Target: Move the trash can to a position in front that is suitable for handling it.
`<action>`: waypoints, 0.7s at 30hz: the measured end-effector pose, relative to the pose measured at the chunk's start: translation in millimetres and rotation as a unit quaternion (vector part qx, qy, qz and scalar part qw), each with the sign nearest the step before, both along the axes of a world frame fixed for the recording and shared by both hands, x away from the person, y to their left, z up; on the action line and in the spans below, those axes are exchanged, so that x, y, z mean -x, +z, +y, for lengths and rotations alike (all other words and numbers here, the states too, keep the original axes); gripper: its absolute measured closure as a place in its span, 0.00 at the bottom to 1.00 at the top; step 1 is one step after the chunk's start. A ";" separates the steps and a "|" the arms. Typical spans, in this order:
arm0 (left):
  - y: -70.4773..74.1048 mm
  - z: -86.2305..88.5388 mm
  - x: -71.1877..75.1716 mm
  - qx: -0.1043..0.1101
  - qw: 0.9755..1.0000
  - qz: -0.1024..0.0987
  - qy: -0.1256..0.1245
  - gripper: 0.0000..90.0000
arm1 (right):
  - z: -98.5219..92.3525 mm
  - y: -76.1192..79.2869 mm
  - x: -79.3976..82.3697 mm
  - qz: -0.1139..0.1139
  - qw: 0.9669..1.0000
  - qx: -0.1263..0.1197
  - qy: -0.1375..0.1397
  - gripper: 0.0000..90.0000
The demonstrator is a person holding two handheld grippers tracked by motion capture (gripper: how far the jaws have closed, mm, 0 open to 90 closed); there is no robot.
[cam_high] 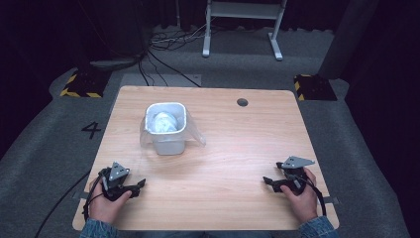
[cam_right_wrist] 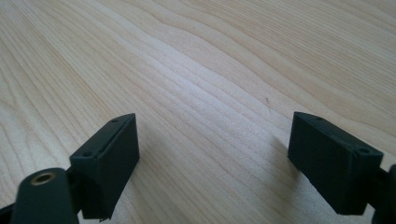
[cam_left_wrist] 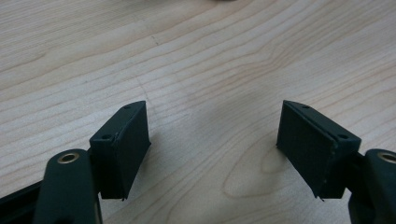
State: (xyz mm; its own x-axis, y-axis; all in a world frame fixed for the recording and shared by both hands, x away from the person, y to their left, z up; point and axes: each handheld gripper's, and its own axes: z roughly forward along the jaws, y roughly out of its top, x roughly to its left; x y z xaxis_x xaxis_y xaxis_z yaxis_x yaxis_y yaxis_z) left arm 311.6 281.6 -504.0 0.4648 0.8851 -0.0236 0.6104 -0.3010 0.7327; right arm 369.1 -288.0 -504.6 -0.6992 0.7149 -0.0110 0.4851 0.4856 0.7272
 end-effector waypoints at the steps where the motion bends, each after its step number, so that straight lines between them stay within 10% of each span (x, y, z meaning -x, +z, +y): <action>1: 0.0 0.0 0.0 0.000 1.000 0.000 0.000 0.29 | 0.0 0.0 0.0 0.000 1.000 0.000 0.000 0.18; 21: 44.6 -1.0 -3.3 0.037 0.998 -0.051 0.032 0.26 | 0.1 0.0 0.1 0.000 1.000 0.000 -0.001 0.18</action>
State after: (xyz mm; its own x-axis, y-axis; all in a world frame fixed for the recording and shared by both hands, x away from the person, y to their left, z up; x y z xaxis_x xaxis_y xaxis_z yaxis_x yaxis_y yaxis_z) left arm 314.8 280.6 -459.4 0.4112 0.9104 -0.0446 0.5477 -0.2077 0.8105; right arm 368.9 -287.9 -504.6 -0.6978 0.7163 -0.0109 0.4862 0.4848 0.7271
